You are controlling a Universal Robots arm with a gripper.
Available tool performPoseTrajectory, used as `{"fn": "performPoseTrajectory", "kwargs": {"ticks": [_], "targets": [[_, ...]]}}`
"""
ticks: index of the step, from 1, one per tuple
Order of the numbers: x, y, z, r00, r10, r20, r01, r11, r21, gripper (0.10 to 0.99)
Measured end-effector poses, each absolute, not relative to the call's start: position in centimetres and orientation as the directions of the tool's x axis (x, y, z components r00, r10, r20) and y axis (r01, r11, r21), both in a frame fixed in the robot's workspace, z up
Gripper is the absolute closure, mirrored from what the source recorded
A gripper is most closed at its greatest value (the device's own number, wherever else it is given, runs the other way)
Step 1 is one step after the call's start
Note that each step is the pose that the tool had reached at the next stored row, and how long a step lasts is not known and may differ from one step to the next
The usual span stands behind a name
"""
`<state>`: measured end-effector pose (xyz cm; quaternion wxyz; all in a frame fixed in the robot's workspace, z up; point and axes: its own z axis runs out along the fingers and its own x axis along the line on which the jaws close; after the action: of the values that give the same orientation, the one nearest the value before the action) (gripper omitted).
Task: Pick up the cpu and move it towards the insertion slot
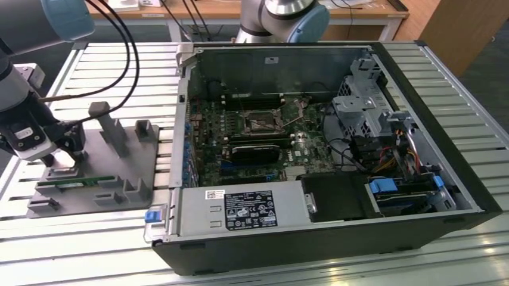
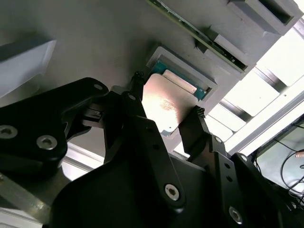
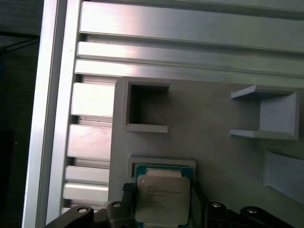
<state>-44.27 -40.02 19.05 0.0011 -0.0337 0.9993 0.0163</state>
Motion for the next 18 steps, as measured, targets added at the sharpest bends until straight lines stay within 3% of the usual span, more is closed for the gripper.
{"fn": "performPoseTrajectory", "kwargs": {"ticks": [18], "targets": [[-44.27,-40.01,20.04,-0.998,-0.067,-0.004,-0.067,0.997,0.033,0.537]]}}
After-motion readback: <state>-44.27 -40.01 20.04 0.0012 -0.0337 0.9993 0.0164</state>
